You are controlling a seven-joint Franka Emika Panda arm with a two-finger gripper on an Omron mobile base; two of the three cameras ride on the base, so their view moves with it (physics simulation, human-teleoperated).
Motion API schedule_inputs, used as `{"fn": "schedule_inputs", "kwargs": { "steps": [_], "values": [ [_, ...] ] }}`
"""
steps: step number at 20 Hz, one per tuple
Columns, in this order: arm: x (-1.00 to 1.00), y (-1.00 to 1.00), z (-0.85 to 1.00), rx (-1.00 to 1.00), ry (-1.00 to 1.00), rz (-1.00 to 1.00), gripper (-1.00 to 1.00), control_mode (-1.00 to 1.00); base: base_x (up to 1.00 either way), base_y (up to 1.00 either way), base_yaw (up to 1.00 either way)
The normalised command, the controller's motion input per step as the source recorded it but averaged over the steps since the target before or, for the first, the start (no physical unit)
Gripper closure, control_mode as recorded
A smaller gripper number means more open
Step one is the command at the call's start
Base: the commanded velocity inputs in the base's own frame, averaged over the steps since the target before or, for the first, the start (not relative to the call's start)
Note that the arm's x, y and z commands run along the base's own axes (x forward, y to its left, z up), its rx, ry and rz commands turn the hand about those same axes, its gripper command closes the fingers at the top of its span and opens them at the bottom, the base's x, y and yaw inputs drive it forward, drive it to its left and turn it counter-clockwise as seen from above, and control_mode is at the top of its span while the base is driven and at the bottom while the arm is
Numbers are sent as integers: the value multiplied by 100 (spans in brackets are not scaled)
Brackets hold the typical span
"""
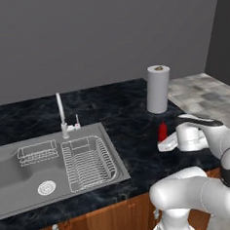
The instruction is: Move the ketchup and ketchup from the cabinet to the dining counter.
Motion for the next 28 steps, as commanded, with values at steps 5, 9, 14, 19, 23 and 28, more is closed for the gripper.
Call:
{"fn": "schedule_inputs", "kwargs": {
  "steps": [5, 9, 14, 19, 23, 28],
  "values": [
    [0, 0, -3, 0, 0, 0, -100, -100, 0, 0, 0],
    [0, 0, 0, 0, 0, 0, -100, -100, 0, 0, 0],
    [0, 0, 17, 0, 0, 0, -100, -100, 0, 0, 0],
    [0, 0, 15, 0, 0, 0, -100, -100, 0, 0, 0],
    [-2, 0, 23, 0, 0, 0, -100, -100, 0, 0, 0],
    [-14, 0, 34, 0, 1, 0, -100, -100, 0, 0, 0]
  ]
}}
